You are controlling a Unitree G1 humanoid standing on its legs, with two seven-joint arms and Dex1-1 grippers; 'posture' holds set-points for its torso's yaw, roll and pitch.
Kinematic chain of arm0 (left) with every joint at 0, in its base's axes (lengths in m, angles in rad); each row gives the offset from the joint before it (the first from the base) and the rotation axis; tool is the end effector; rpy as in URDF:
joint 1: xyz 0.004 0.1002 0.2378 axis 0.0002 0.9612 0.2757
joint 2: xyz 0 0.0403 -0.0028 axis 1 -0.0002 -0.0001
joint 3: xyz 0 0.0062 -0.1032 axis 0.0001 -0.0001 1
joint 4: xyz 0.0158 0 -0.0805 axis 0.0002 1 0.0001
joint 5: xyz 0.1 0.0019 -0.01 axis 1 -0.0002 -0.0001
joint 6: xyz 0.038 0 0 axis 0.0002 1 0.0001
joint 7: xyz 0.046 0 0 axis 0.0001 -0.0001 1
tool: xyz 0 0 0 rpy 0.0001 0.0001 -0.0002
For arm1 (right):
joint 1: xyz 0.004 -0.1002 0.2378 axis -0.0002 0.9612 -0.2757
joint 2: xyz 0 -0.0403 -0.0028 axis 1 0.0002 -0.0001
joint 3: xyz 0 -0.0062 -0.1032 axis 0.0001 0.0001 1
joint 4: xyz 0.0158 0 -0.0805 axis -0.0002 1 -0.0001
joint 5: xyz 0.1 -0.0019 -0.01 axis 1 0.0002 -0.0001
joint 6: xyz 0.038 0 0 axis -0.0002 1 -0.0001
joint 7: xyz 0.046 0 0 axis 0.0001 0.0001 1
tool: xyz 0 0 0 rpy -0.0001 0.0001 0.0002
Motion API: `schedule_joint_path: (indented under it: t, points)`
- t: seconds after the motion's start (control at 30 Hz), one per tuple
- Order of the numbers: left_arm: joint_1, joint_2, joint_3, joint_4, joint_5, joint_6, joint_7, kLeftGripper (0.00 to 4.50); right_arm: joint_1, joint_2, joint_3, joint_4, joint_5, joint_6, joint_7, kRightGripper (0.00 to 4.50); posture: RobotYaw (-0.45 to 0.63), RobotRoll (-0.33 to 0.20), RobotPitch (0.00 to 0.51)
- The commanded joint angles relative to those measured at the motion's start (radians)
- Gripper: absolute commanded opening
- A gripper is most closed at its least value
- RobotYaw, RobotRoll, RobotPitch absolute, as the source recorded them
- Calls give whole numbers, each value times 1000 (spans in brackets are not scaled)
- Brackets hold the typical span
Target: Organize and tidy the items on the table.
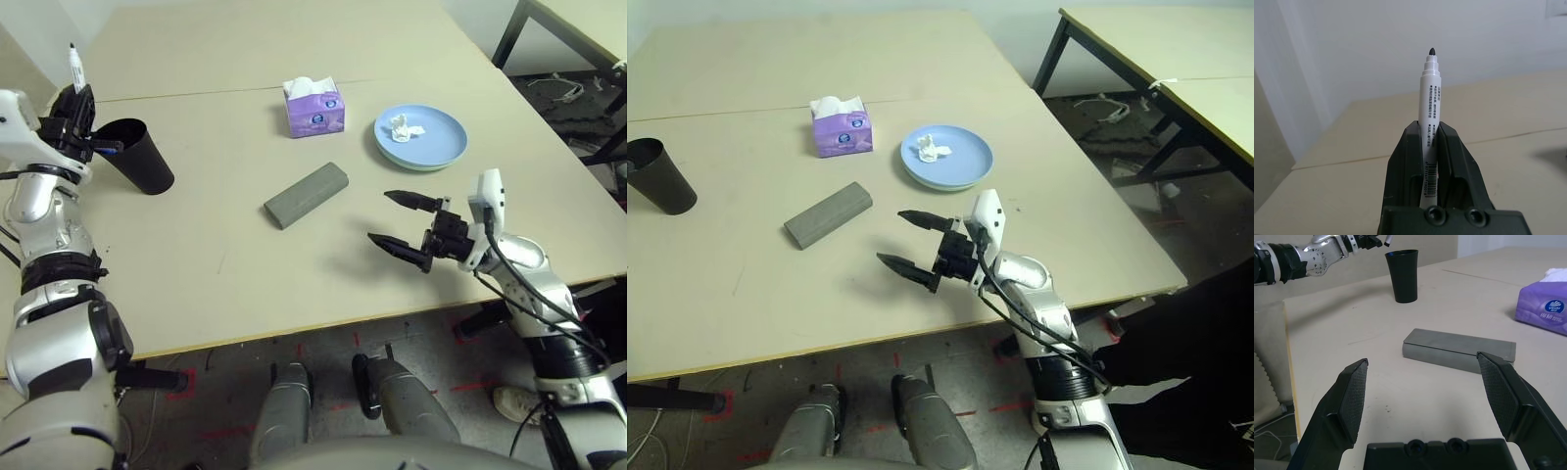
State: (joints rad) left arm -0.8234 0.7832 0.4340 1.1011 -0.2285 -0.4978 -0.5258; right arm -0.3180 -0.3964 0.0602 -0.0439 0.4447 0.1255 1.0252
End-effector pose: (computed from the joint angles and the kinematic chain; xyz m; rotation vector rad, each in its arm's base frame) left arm 0.2746 0.3754 0.1892 0.2678 -0.4252 0.1444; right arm 0.2573 -0.1882 0.1263 -0.0748 -0.1936 1.1912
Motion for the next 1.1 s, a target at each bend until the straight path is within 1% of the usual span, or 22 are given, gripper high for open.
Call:
schedule_joint_path:
  t: [0.03,0.2,0.4,0.6,0.67,0.8,0.87,1.03,1.1]
  points:
    - [0,16,-10,36,12,-23,-3,285,11,-2,4,-23,6,17,-7,4500,-134,0,191]
    - [11,16,-11,45,9,-35,-2,285,12,11,-1,-40,11,29,-37,4500,-140,0,190]
    - [8,15,-13,55,11,-40,8,285,49,12,10,-90,21,51,-53,4500,-143,0,187]
    - [2,8,-15,57,8,-49,18,285,39,11,7,-95,26,63,-59,4500,-142,0,188]
    - [1,6,-14,56,5,-53,17,1026,36,11,7,-93,26,63,-59,4500,-142,0,189]
    - [3,0,-10,47,-3,-67,8,2218,34,11,6,-90,28,62,-57,4500,-139,0,187]
    - [4,1,-6,44,-10,-71,3,2923,35,13,7,-92,29,63,-58,4500,-139,0,187]
    - [13,6,0,39,-18,-76,0,4471,33,16,10,-91,29,63,-58,4500,-135,0,183]
    - [19,7,3,34,-22,-80,-3,4471,29,16,9,-87,29,63,-58,4500,-133,0,184]
